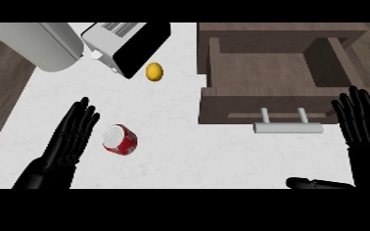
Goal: Pick up the can, place it into the drawer and close the drawer
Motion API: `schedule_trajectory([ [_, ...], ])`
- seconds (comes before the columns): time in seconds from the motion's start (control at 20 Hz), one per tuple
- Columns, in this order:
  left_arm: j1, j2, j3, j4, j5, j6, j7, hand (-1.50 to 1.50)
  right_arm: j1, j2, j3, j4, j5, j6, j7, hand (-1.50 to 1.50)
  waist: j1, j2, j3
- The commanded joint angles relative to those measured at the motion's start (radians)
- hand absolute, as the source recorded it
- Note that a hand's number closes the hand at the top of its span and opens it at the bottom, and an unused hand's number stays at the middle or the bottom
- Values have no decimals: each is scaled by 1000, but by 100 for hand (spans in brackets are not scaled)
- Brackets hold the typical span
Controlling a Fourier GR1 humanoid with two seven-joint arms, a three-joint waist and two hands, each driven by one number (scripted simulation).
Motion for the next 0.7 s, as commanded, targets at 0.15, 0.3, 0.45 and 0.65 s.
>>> schedule_trajectory([
  [0.15,-16,-28,5,0,-25,39,60,-150,29,-15,-52,-26,-26,38,1,-150,-1,0,0],
  [0.3,35,-22,13,-48,-8,37,88,-150,60,16,-32,-4,-10,45,-52,-150,0,0,0],
  [0.45,-11,2,98,62,43,1,0,-150,42,11,-65,101,-25,76,-135,-150,0,1,0],
  [0.65,-45,-23,79,174,11,11,-60,-150,11,33,-46,94,16,44,-101,-150,0,1,0],
])
